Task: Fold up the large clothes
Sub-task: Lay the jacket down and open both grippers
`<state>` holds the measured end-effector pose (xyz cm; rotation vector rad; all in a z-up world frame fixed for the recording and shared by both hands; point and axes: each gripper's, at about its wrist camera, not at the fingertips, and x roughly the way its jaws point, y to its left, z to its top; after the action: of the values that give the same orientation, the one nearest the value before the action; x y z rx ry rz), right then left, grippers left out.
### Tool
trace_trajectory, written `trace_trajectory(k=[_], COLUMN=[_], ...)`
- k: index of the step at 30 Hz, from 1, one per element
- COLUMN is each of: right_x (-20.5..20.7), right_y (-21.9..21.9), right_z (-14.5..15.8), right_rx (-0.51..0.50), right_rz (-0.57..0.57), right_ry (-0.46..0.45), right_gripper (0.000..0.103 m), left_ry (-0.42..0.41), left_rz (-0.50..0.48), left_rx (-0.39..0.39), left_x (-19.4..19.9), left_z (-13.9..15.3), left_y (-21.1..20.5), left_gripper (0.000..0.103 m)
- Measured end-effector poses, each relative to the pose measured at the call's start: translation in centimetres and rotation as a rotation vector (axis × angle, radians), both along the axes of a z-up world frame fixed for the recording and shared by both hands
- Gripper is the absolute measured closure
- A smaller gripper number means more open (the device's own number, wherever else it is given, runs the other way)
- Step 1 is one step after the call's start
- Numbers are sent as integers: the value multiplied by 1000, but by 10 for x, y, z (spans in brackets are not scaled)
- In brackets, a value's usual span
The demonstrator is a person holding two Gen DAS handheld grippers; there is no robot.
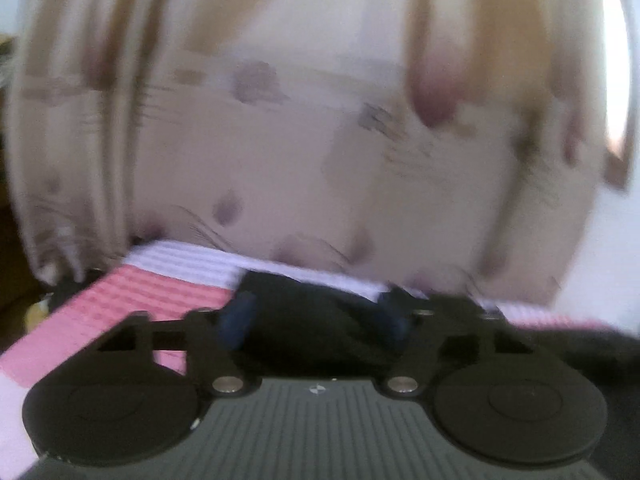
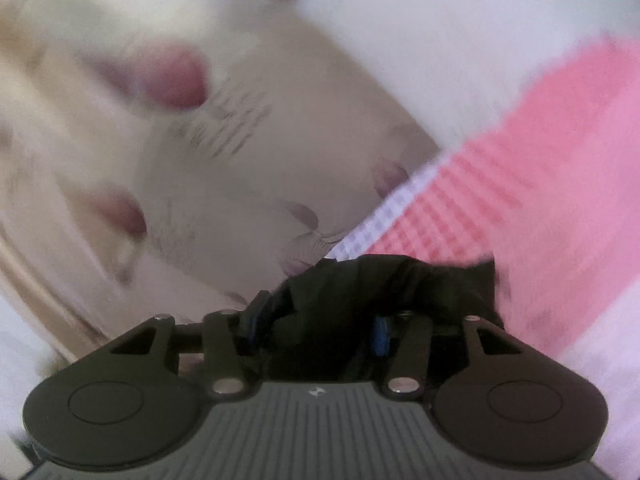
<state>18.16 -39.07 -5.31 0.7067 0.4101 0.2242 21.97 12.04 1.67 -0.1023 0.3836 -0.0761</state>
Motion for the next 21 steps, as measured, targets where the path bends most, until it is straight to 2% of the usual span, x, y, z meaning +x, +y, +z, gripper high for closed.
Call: trace_trajectory(k=[1, 4, 7, 9, 10, 12, 13, 14, 16, 18, 19, 20, 21], right_x=[-1, -1, 7, 1, -5, -16, -19, -19, -8, 10, 22, 36, 46], right_y=[7, 21, 1, -11, -15, -16, -11, 2, 33, 62, 72, 81, 86], right_z=[7, 22, 16, 12, 11, 15, 20, 27, 36, 36, 33, 28, 23], right_rx=[-42, -131, -24, 19, 38, 57, 30, -39, -219, -368, -428, -496, -541], right_rz=[8, -19, -85, -155, -177, -159, -125, -57, 65, 145, 166, 171, 173], right_ry=[-21, -60, 0, 26, 25, -19, -49, -84, -99, -86, -69, -50, -33], right_gripper=[54, 54, 53, 49, 43, 41, 41, 42, 43, 56, 68, 74, 76], left_ry=[12, 33, 25, 41, 52, 73, 80, 81, 78, 86, 98, 108, 121], left_rz=[-36, -104, -83, -68, -54, -26, -17, -12, -10, -20, -27, -27, -18], left_rx=[12, 70, 140, 124, 111, 96, 93, 92, 97, 109, 120, 131, 142], left_x=[1, 9, 19, 29, 34, 44, 47, 50, 54, 58, 63, 65, 70], left_z=[-3, -12, -24, -28, -29, -31, -32, -30, -28, -26, -27, -28, -30], left_y=[-9, -35, -46, -39, -34, -24, -20, -18, -18, -21, -23, -25, -25], left_gripper=[55, 55, 54, 54, 54, 53, 53, 53, 53, 53, 53, 53, 53])
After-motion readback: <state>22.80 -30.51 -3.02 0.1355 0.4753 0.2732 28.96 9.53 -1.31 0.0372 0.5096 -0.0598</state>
